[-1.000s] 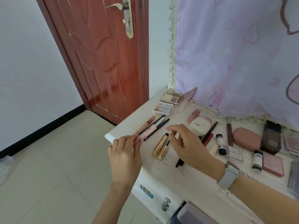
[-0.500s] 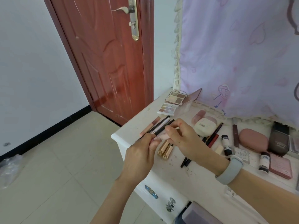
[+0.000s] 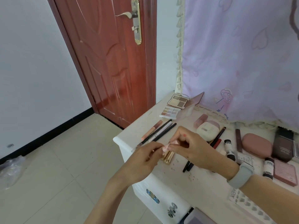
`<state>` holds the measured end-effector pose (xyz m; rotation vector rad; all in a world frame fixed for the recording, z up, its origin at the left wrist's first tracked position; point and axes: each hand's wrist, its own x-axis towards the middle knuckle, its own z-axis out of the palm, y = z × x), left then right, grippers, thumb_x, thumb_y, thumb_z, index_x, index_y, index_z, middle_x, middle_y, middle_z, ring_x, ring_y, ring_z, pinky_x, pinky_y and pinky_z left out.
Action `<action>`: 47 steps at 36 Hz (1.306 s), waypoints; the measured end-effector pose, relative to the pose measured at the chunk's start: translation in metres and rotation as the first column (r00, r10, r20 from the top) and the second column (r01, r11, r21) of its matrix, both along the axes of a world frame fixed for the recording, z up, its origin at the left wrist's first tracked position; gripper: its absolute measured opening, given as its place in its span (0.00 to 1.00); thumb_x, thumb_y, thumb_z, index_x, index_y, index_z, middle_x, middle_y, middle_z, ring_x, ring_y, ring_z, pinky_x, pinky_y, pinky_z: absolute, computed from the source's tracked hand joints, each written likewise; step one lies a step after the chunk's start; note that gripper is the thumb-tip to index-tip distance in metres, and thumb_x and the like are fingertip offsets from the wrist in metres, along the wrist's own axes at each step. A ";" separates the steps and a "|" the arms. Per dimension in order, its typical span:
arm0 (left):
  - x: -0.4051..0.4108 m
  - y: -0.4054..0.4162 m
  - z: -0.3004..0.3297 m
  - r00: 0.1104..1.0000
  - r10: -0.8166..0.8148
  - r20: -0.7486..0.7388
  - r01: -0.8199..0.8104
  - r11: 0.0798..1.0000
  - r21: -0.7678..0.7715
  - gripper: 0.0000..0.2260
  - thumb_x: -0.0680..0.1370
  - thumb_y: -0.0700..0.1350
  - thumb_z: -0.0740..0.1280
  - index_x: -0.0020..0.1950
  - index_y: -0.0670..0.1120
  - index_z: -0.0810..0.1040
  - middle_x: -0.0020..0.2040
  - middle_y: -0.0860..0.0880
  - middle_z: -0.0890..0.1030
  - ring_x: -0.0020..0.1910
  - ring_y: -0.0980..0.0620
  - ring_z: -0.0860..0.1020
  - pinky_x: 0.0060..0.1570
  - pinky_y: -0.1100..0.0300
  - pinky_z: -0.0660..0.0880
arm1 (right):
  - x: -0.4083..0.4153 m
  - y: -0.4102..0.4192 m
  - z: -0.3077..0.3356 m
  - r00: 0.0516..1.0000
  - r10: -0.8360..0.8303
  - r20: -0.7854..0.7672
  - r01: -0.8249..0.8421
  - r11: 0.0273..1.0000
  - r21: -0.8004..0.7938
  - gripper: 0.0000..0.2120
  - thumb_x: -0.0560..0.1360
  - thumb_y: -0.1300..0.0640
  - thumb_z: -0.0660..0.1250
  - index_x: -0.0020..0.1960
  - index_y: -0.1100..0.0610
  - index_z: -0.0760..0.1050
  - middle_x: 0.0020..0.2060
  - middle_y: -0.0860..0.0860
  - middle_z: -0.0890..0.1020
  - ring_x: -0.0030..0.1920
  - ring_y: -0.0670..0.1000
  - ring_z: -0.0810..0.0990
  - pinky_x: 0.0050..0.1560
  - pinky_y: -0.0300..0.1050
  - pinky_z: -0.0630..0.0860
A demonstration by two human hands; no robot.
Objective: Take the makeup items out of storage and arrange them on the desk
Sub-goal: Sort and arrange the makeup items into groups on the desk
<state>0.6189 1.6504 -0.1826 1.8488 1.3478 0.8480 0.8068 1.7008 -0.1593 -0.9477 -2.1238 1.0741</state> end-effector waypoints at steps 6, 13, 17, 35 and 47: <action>0.009 -0.007 -0.012 0.999 -0.009 0.047 0.009 1.000 0.008 0.09 0.79 0.56 0.55 0.42 0.56 0.70 0.28 0.57 0.65 0.28 0.58 0.62 0.30 0.64 0.61 | 0.000 -0.001 -0.003 0.998 0.047 -0.035 -0.049 0.998 -0.045 0.06 0.77 0.59 0.63 0.43 0.50 0.74 0.34 0.42 0.79 0.35 0.46 0.74 0.41 0.43 0.73; 0.009 -0.001 -0.013 0.996 0.083 0.038 -0.089 0.978 0.189 0.12 0.79 0.51 0.61 0.36 0.62 0.69 0.26 0.55 0.60 0.26 0.55 0.59 0.27 0.68 0.57 | -0.002 0.003 0.000 0.997 0.066 0.046 -0.067 0.998 0.020 0.05 0.79 0.58 0.61 0.44 0.51 0.72 0.35 0.49 0.77 0.36 0.51 0.73 0.38 0.42 0.71; 0.001 0.005 -0.014 0.995 0.092 0.049 -0.100 0.978 0.184 0.05 0.79 0.52 0.62 0.46 0.60 0.77 0.24 0.55 0.59 0.25 0.56 0.59 0.27 0.70 0.58 | -0.004 0.009 0.003 0.992 0.091 0.092 -0.099 0.991 0.091 0.04 0.79 0.57 0.61 0.46 0.50 0.71 0.38 0.55 0.78 0.38 0.55 0.75 0.40 0.48 0.72; -0.058 0.087 -0.007 0.854 0.323 0.408 -0.292 0.946 -0.138 0.08 0.81 0.45 0.60 0.48 0.48 0.78 0.42 0.52 0.76 0.44 0.56 0.74 0.52 0.61 0.72 | -0.010 0.078 0.011 0.730 -0.450 -0.514 -0.093 0.680 -0.727 0.05 0.76 0.64 0.63 0.48 0.58 0.78 0.34 0.54 0.80 0.34 0.49 0.78 0.33 0.38 0.75; -0.050 0.164 -0.027 0.830 0.451 0.328 -0.448 0.890 -0.090 0.07 0.73 0.40 0.71 0.46 0.53 0.82 0.41 0.57 0.84 0.44 0.61 0.80 0.51 0.69 0.73 | -0.062 0.126 -0.023 0.914 -0.365 0.176 0.339 0.926 0.165 0.10 0.79 0.46 0.56 0.50 0.52 0.70 0.43 0.45 0.82 0.41 0.46 0.80 0.44 0.44 0.73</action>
